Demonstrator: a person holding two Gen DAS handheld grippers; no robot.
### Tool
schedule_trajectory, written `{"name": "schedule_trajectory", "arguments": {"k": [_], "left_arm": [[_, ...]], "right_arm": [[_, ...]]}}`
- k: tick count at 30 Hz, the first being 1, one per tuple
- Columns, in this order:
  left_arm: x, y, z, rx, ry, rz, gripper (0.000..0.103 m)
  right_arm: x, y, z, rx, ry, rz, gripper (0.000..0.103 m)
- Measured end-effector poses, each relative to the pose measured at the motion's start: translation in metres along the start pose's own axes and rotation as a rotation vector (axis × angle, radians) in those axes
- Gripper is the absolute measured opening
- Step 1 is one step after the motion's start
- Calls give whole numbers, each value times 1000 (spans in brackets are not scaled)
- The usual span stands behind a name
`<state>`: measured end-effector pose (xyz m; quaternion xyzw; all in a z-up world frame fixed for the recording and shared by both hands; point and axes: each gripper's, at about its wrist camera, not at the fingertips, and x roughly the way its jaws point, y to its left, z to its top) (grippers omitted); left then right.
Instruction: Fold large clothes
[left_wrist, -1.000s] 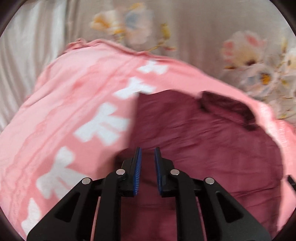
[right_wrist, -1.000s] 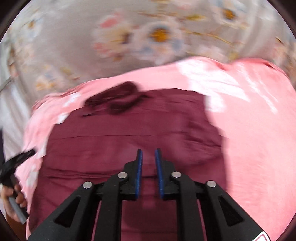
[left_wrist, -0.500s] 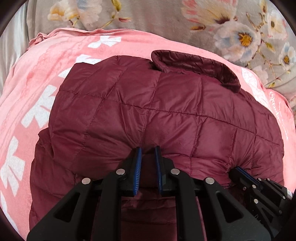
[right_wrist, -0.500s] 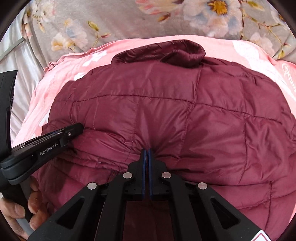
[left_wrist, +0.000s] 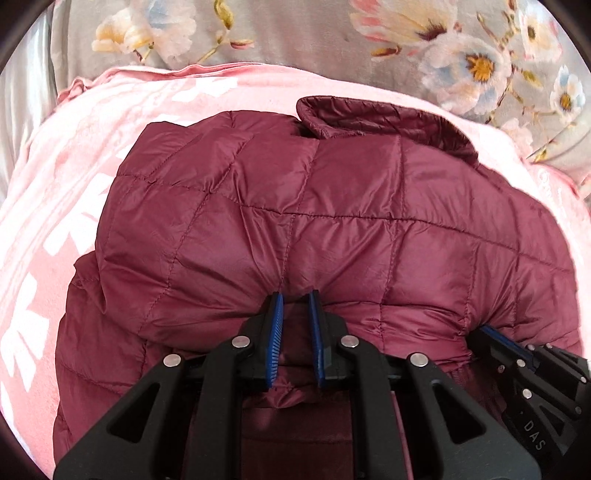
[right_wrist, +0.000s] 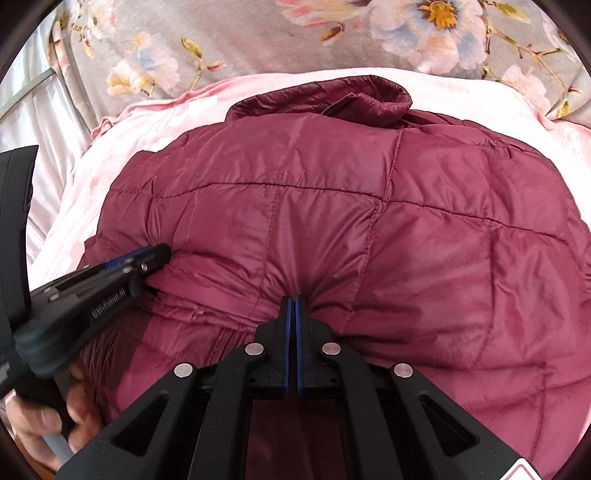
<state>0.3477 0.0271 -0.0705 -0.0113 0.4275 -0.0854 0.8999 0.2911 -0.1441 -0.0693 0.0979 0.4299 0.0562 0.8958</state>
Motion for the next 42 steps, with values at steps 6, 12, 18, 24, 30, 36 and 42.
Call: {"name": "schedule_trajectory", "arguments": {"k": [6, 12, 18, 24, 30, 36, 42], "left_arm": [[-38, 39, 33, -167, -35, -181, 59], [-17, 40, 109, -328, 8, -356, 71], [52, 23, 139, -429, 175, -398, 70], [88, 15, 144, -439, 252, -372, 57], [100, 8, 134, -346, 313, -305, 27], [93, 2, 118, -229, 258, -262, 20], [91, -2, 104, -133, 171, -239, 20]], "right_arm": [[-51, -43, 37, 152, -91, 88, 35], [-35, -93, 106, 411, -155, 249, 43], [21, -103, 138, 584, -58, 353, 44], [57, -103, 146, 611, 13, 336, 27], [50, -90, 137, 398, 15, 200, 9], [56, -79, 122, 178, 20, 23, 8], [64, -57, 106, -23, -44, -136, 7]]}}
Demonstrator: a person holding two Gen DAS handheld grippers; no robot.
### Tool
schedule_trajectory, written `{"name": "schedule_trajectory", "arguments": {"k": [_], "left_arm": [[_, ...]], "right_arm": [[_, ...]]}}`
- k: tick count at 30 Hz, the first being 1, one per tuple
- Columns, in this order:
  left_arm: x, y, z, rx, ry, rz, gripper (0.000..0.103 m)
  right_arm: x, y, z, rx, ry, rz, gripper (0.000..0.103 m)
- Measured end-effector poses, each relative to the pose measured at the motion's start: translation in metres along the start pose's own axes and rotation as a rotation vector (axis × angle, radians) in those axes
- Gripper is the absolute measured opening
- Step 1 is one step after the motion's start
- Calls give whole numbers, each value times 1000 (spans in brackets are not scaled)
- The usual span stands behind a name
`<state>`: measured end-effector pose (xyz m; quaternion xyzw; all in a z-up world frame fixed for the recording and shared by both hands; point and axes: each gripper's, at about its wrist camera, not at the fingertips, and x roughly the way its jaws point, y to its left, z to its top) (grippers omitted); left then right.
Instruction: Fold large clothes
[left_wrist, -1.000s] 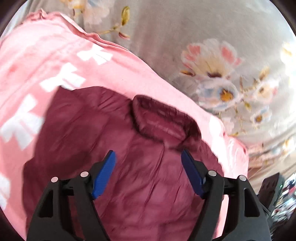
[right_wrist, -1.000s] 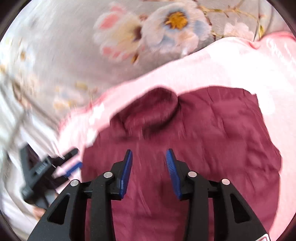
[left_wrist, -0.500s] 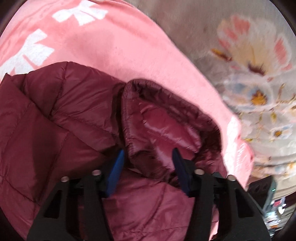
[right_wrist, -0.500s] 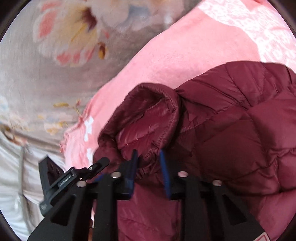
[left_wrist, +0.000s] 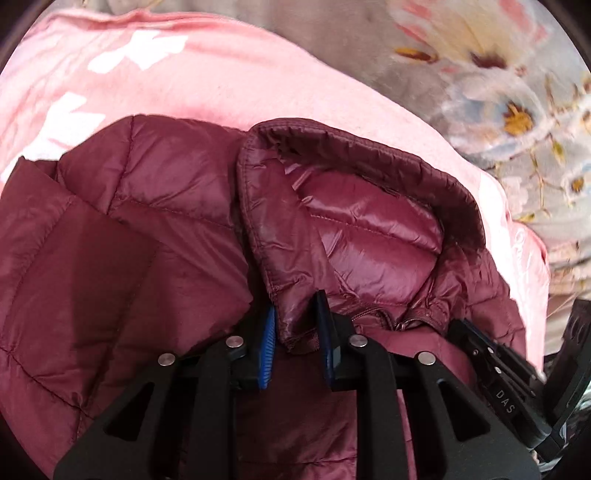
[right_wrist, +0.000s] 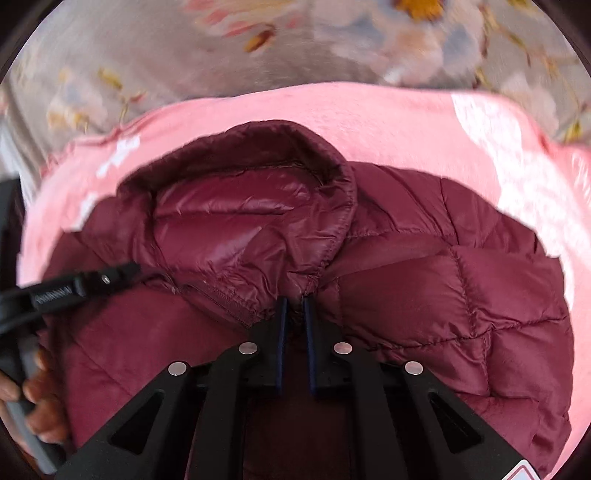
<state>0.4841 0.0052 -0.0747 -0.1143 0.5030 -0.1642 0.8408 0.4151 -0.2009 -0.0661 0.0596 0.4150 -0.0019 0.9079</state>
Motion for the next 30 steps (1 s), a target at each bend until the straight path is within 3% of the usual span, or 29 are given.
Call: {"name": "schedule_trajectory", "arguments": {"k": [7, 10, 12, 15, 16, 19, 21, 22, 24, 25, 30], "left_arm": [[1, -15, -19, 154, -120, 104, 20], [3, -18, -20, 165, -133, 122, 21], [0, -10, -21, 139, -132, 85, 21], [-15, 3, -26, 98, -125, 36, 35], [-20, 6, -27, 94, -126, 36, 45], [-50, 12, -13, 104, -170, 69, 53], [-67, 8, 5, 107, -211, 81, 55], [-75, 5, 18, 106, -232, 86, 62], [-81, -2, 44, 85, -254, 81, 76], [-78, -5, 60, 56, -241, 57, 85], [-33, 15, 102, -229, -70, -158, 87]], "right_arm": [[0, 17, -10, -89, -64, -110, 9], [-2, 4, -5, -44, -50, -34, 11], [-7, -11, -2, 12, -12, 42, 12], [-26, -32, -1, 89, 22, 96, 17], [-35, -40, 1, 116, 20, 96, 21], [-60, -58, 18, 175, -28, 78, 29], [-67, -64, 36, 223, -45, 129, 31], [-67, -68, 48, 270, -54, 175, 35], [-61, -74, 66, 365, -65, 263, 52], [-53, -77, 75, 428, -62, 320, 54], [4, -87, 89, 721, 31, 532, 55]]}}
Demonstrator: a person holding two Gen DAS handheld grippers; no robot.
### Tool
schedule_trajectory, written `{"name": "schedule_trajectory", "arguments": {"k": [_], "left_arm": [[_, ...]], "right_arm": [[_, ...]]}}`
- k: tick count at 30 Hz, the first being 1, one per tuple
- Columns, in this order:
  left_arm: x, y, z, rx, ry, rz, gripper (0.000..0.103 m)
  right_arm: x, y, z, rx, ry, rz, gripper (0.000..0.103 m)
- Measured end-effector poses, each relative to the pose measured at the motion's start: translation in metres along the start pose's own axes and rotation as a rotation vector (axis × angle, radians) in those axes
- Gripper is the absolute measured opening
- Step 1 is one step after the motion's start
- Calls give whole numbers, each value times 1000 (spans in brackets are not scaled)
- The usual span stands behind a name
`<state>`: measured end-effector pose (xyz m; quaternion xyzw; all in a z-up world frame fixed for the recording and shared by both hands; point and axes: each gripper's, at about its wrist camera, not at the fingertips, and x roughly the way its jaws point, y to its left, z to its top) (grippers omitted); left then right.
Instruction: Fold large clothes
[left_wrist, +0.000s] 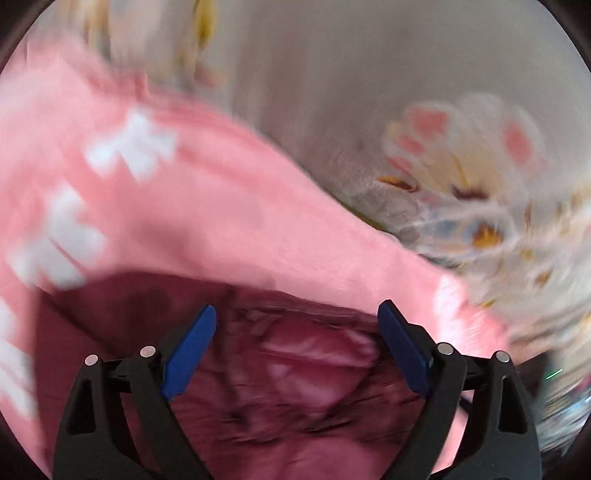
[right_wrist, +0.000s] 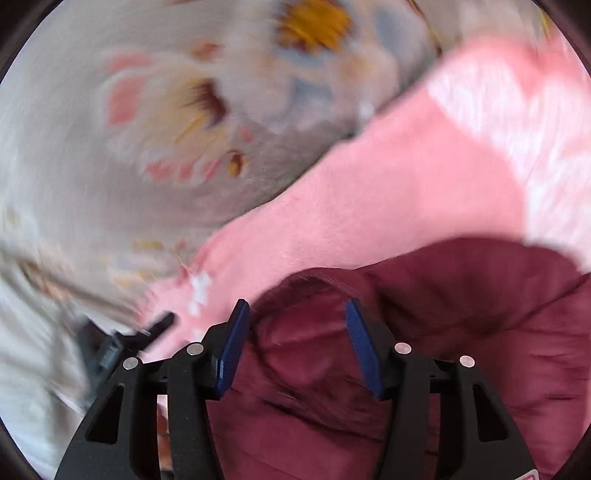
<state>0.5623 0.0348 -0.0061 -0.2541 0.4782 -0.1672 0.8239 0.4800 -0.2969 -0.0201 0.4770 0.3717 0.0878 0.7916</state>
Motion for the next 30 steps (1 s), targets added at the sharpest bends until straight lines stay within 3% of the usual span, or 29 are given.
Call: {"name": "schedule_trajectory", "arguments": {"k": [1, 4, 8, 12, 13, 14, 16, 18, 24, 30], "left_arm": [[16, 13, 5, -102, 49, -39, 87], [43, 37, 8, -269, 112, -72, 86], [60, 46, 7, -327, 151, -80, 85], [76, 50, 3, -318, 236, -14, 57], [77, 51, 1, -311, 245, 2, 47], [76, 51, -1, -302, 244, 17, 41], [74, 50, -7, -252, 246, 48, 21], [72, 46, -12, -199, 252, 55, 13], [59, 22, -41, 66, 214, 146, 6], [65, 20, -57, 189, 153, 191, 6]], "right_arm": [[10, -7, 3, 60, 14, 28, 55], [28, -18, 10, 157, 29, 65, 55], [43, -34, 14, 268, 56, 55, 55], [50, -40, 10, 252, 89, -7, 20], [50, -39, 8, 224, 96, -22, 9], [49, -38, 5, 199, 102, -36, 6], [47, -29, -3, 92, 113, -90, 3], [47, -17, -14, -30, 129, -154, 3], [48, 14, -44, -384, 140, -336, 2], [67, 20, -58, -618, 70, -480, 0]]}}
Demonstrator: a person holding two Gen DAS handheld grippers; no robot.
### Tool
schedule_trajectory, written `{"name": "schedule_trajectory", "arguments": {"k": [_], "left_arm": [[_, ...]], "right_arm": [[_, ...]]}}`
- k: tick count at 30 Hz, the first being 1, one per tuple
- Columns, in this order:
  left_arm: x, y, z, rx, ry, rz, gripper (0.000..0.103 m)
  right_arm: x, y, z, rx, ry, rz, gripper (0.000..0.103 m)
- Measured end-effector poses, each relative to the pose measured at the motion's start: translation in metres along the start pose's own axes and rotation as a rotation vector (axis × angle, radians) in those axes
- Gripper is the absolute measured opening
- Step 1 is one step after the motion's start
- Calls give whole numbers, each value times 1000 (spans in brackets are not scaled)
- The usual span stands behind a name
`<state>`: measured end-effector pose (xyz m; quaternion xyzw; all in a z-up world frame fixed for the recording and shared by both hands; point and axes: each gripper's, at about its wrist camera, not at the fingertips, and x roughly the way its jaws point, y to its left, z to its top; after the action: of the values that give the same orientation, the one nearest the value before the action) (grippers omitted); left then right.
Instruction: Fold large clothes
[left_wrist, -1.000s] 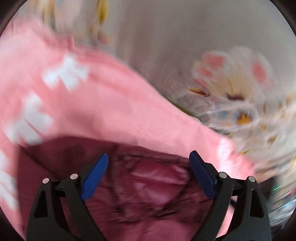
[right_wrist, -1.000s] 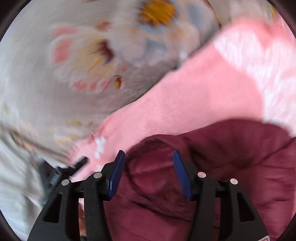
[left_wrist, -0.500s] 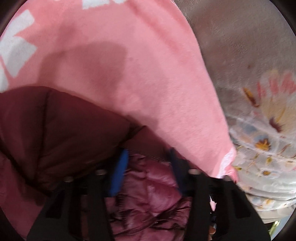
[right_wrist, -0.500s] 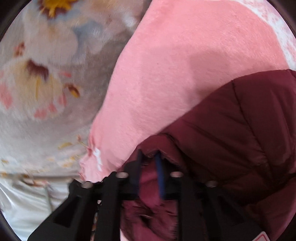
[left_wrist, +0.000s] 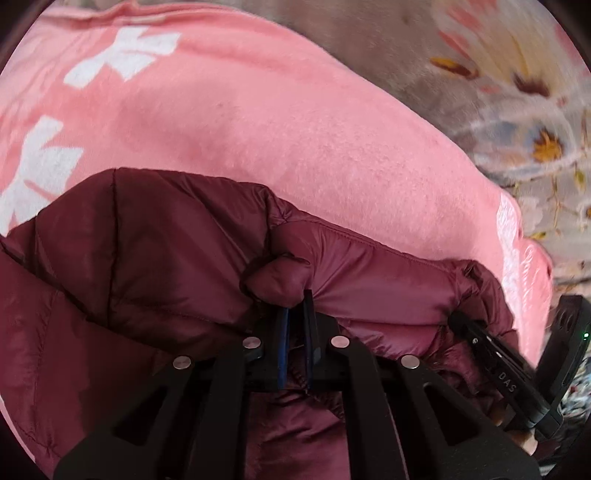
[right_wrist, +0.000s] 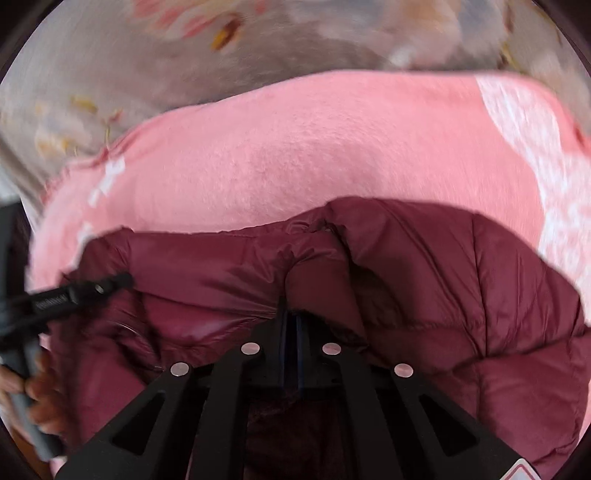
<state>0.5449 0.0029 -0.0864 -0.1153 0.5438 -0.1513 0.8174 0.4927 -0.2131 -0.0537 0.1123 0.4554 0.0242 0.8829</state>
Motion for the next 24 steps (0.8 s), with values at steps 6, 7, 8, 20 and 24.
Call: {"name": "schedule_trajectory", "arguments": {"k": [6, 7, 8, 20, 24], "left_arm": [[4, -6, -8, 79, -92, 18, 7], [3, -6, -10, 89, -109, 17, 8], [1, -6, -13, 102, -123, 21, 8], [-88, -36, 9, 205, -316, 55, 33], [-49, -47, 43, 167, -228, 95, 35]], "right_arm": [[-8, -6, -1, 17, -15, 22, 3], [-15, -9, -4, 39, -10, 38, 6], [-24, -14, -8, 58, -8, 54, 7], [-87, 4, 24, 8, -133, 41, 17], [-46, 19, 29, -57, -79, -14, 12]]}}
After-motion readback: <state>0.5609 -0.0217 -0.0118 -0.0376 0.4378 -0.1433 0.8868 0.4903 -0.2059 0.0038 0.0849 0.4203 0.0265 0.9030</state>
